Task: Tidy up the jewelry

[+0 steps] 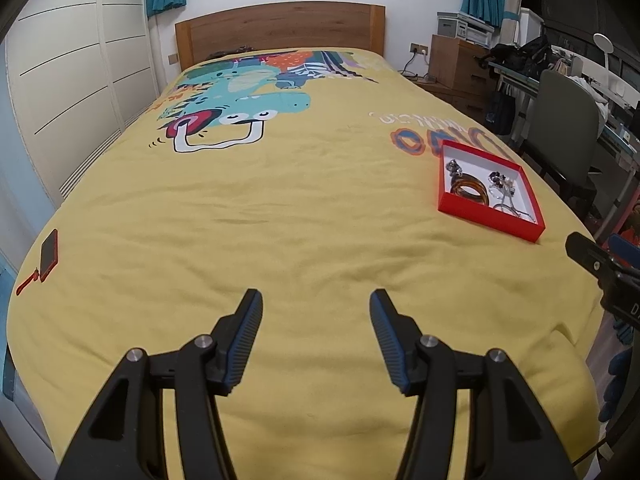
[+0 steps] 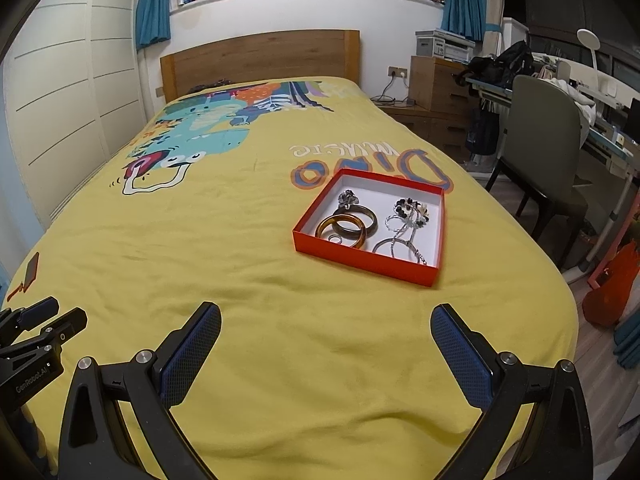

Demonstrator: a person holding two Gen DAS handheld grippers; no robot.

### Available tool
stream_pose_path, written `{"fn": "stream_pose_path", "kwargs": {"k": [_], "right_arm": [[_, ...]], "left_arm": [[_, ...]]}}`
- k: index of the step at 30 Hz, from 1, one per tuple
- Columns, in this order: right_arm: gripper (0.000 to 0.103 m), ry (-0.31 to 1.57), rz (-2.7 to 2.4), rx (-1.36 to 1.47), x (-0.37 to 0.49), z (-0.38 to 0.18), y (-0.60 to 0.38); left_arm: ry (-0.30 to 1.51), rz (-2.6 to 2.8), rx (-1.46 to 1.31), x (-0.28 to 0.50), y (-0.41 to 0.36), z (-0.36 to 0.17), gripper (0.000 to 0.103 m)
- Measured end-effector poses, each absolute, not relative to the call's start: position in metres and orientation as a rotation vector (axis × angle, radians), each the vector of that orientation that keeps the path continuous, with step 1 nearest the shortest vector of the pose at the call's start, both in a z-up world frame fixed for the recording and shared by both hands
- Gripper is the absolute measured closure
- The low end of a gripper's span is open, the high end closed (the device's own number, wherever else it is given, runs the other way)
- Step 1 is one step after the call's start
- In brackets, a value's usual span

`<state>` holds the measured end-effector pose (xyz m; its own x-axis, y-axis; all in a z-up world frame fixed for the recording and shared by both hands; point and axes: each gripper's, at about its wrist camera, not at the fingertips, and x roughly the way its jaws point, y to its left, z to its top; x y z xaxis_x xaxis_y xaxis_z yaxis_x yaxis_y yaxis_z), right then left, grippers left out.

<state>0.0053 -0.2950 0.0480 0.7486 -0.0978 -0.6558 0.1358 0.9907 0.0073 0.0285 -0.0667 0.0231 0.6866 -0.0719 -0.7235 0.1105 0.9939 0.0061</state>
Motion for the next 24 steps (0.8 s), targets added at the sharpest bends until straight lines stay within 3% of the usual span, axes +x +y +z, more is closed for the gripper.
{"fn": "stream_pose_path", "kwargs": {"k": [24], "right_arm": [[0.0,0.722,-0.129,0.029,0.0078,0.0468,-0.2953]], "left_arm": [[0.814,-0.102,0.048,0.0285,-0.0667,0.021,0.049]]}}
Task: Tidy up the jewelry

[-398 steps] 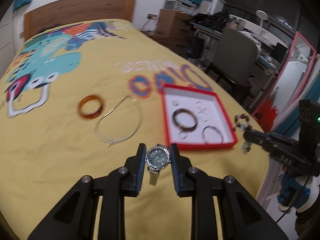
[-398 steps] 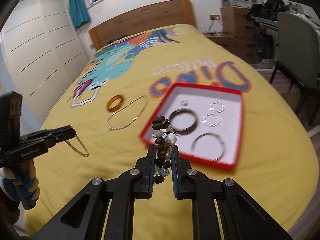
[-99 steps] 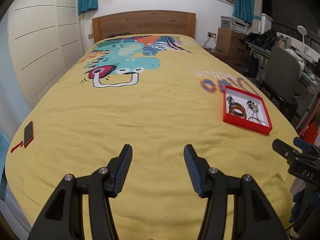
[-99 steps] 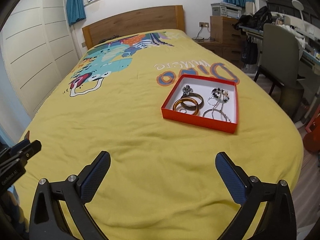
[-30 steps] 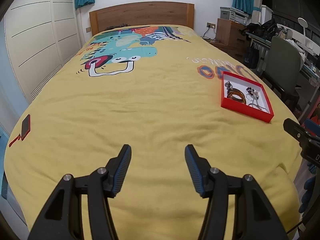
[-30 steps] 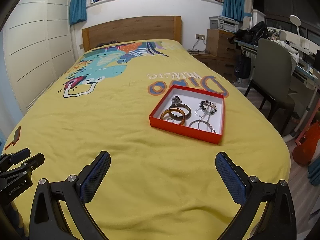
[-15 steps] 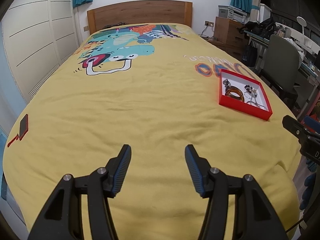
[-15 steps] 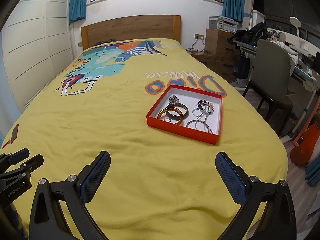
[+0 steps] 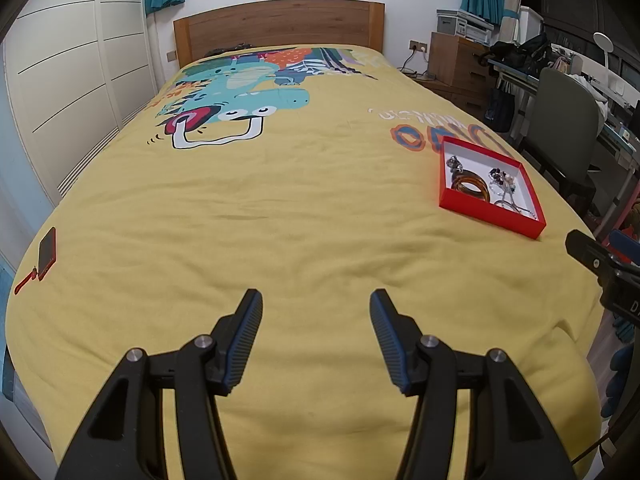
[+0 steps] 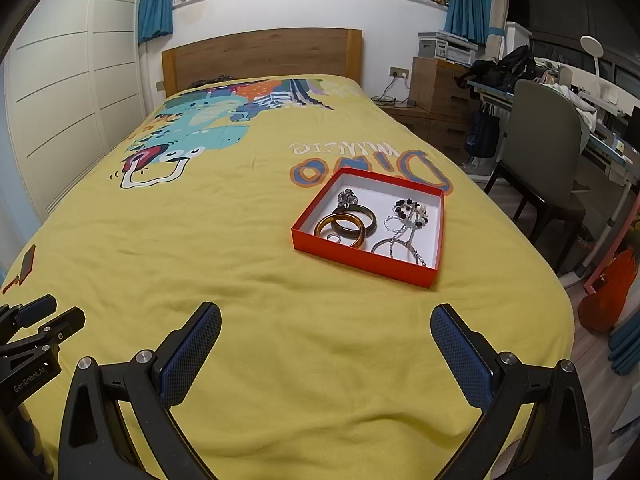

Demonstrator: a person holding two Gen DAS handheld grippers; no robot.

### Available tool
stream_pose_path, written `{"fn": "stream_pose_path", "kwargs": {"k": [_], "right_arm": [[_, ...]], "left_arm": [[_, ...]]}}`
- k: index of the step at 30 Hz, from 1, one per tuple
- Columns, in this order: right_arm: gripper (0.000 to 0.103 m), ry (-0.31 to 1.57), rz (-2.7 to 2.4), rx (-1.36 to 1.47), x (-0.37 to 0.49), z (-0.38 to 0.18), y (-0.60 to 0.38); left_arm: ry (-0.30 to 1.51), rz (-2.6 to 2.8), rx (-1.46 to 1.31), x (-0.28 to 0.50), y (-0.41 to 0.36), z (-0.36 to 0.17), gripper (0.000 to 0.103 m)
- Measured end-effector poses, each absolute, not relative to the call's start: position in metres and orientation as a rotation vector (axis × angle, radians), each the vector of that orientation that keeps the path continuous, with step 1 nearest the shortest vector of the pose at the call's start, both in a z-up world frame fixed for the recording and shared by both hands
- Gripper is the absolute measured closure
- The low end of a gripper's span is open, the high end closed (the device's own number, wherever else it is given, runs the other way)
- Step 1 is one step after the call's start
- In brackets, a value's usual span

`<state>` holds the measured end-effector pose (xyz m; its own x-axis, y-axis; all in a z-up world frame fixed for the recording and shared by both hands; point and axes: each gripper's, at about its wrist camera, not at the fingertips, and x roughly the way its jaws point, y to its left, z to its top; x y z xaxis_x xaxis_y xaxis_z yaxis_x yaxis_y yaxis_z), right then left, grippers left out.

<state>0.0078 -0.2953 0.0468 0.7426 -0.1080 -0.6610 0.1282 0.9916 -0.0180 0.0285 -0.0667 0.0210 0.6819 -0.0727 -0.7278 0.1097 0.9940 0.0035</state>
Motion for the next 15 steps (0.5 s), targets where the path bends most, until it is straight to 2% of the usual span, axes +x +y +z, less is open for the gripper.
{"fn": "stream_pose_path", "kwargs": {"k": [15], "right_arm": [[0.0,0.724,-0.129,0.028,0.008,0.046,-0.2951]], "left_arm": [[0.818,-0.103,0.047,0.0288,-0.066,0.0203,0.049]]}}
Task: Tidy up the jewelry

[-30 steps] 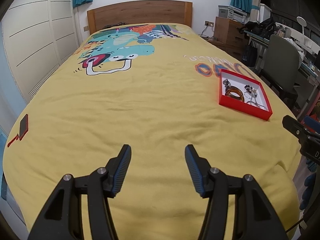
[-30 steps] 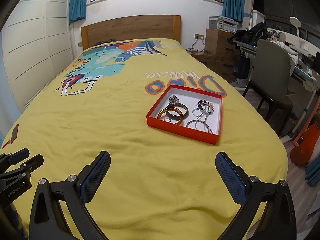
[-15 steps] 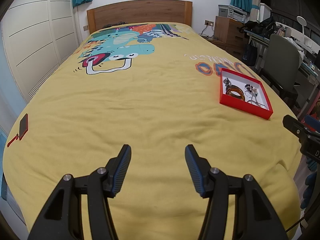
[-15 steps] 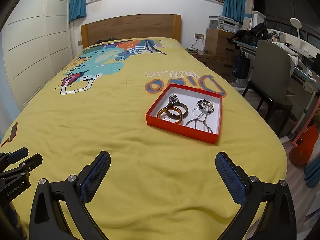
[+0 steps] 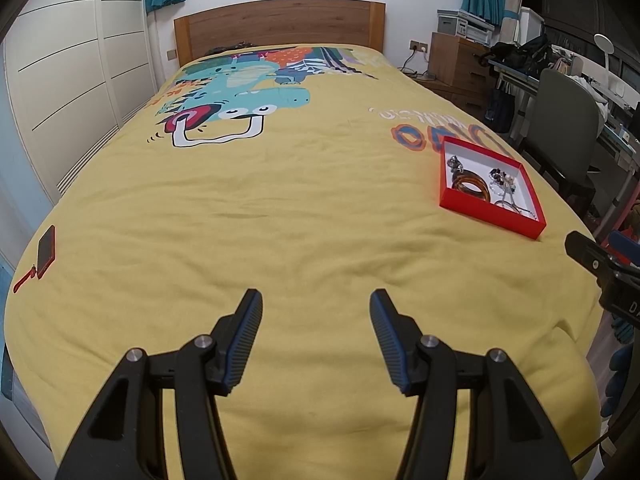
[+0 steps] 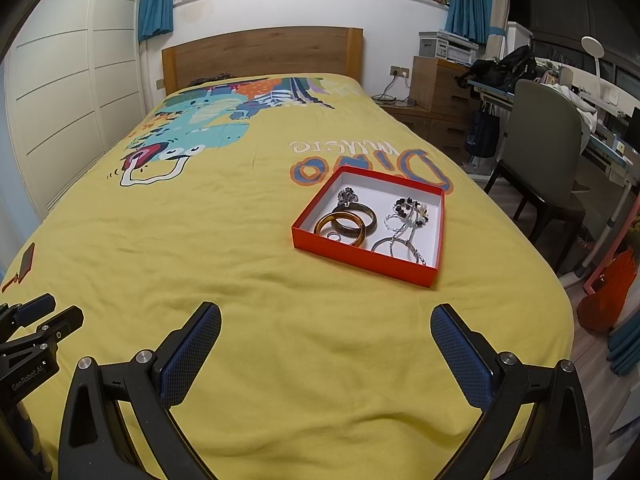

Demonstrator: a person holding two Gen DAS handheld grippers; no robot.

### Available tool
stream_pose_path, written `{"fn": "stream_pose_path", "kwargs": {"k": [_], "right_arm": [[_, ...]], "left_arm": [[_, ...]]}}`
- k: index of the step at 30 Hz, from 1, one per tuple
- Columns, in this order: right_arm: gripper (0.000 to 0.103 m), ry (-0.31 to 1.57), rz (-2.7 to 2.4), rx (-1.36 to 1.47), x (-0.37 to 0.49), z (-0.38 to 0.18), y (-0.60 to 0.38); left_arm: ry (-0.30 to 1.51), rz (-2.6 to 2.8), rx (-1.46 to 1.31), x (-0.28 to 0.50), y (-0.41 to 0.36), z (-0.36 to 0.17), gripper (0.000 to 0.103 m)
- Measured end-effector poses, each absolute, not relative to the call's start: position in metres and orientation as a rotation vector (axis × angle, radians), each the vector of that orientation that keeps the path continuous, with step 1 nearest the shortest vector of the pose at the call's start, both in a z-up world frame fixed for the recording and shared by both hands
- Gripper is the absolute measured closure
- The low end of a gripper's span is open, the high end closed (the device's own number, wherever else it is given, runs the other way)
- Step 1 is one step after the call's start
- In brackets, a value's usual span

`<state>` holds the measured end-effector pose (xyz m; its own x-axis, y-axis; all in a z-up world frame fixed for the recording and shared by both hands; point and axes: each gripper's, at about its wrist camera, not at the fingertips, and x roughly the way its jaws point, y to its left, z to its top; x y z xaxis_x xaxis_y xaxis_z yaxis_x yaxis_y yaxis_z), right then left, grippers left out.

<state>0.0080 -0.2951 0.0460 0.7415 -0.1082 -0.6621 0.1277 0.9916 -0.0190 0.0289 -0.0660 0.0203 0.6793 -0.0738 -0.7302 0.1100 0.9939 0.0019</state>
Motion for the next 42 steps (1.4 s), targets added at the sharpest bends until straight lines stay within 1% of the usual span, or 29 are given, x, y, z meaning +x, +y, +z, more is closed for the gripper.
{"fn": "stream_pose_path", "kwargs": {"k": [42], "right_arm": [[0.0,0.744,-0.108,0.015,0.009,0.0422,-0.2943]], "left_arm": [[0.823,-0.091,0.033,0.0283,-0.0608,0.0165,0.049]]}}
